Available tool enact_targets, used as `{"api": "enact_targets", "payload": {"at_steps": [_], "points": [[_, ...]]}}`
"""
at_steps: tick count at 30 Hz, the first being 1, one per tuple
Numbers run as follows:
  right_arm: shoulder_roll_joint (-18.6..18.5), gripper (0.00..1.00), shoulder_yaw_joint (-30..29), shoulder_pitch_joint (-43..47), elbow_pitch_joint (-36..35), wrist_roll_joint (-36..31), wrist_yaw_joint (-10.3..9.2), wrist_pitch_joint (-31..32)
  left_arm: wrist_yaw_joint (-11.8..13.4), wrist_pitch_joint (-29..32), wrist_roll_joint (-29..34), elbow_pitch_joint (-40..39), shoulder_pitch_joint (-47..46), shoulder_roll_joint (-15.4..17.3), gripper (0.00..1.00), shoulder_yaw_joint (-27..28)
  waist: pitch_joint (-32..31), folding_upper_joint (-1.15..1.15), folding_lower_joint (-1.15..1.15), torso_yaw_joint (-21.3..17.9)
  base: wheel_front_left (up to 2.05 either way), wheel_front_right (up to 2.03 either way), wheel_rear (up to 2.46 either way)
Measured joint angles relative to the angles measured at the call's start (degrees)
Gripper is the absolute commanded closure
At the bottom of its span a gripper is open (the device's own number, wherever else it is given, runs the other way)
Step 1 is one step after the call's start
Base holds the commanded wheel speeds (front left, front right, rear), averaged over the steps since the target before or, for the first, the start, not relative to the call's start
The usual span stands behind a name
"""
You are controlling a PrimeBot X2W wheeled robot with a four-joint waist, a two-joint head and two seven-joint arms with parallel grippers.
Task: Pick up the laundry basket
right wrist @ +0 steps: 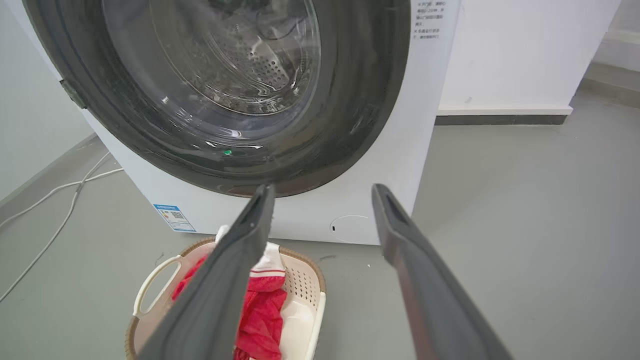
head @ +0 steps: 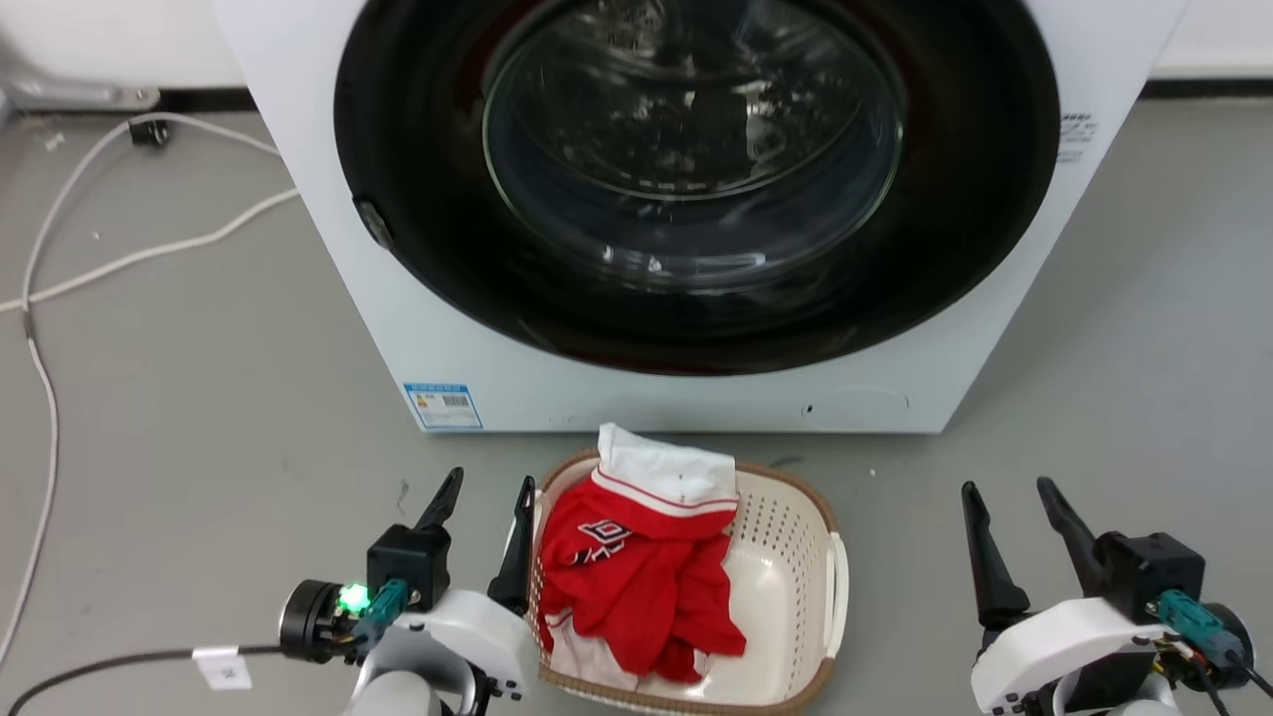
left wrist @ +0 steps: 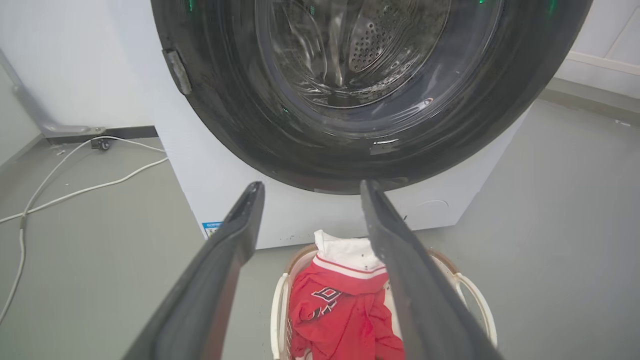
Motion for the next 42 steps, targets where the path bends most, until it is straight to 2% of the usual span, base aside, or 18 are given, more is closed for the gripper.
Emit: {"api": "enact_targets", "payload": {"at_steps": [8, 24, 32, 42], "points": [[-0.02, 0.0, 1.71, -5.38, 9.6, 1.74, 0.0, -0.63, -2.11, -0.01, -2.08, 14.74, -9.33, 0.6, 0.0, 0.57, 8.49, 0.0, 0.0, -0.56, 0.0, 0.0, 0.0], [0.0, 0.0, 8.89, -23.42, 28.86, 5.08, 0.0, -1.76, -3.83, -0.01, -6.35, 33.93, -28.49, 2.98, 0.0, -2.15, 27.59, 0.0, 0.01, -2.62, 0.0, 0.0, 0.0], [0.0, 0.0, 12.94, -32.14, 38.8, 7.57, 0.0, 0.02, -3.86, 2.4, -13.18, 40.25, -35.62, 5.09, 0.0, -7.4, 35.21, 0.0, 0.01, -3.06, 0.0, 0.0, 0.0], [0.0, 0.0, 18.37, -41.22, 48.05, 12.9, 0.0, 0.4, -3.94, 6.92, -20.76, 43.3, -41.25, 8.75, 0.0, -12.24, 41.91, 0.0, 0.01, -3.56, 0.0, 0.0, 0.0]]}}
